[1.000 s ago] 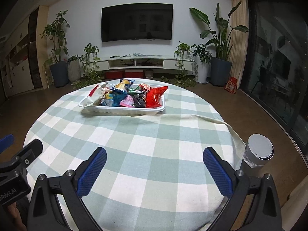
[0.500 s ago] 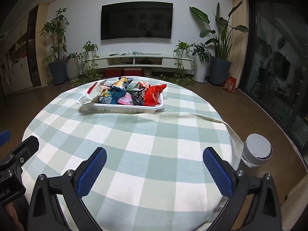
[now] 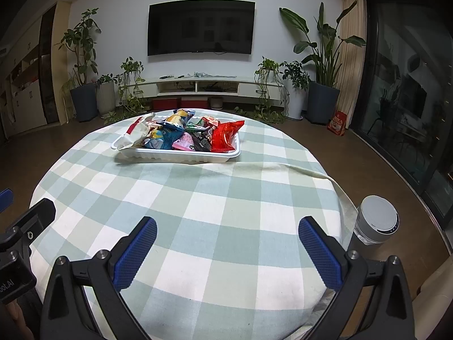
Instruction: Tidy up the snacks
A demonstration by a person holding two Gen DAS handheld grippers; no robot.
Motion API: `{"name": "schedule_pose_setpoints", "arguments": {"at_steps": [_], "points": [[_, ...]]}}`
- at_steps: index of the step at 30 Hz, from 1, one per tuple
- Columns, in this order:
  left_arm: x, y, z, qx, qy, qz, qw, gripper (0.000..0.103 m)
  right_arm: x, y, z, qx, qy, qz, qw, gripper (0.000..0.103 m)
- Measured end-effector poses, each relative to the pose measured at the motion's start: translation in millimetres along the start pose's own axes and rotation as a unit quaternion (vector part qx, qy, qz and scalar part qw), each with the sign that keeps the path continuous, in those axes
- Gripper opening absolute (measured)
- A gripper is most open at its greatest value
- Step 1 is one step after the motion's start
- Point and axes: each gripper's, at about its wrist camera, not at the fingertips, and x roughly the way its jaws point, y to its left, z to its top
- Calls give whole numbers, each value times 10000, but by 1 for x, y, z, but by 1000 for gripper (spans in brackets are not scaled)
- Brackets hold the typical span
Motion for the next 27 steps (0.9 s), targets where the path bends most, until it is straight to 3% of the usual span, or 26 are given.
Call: {"name": "schedule_pose_setpoints", "arguments": {"at_steps": [27], "points": [[2, 0, -4, 14, 36, -4, 10000, 103, 1, 0, -2, -12, 25, -12, 10000, 102]]}}
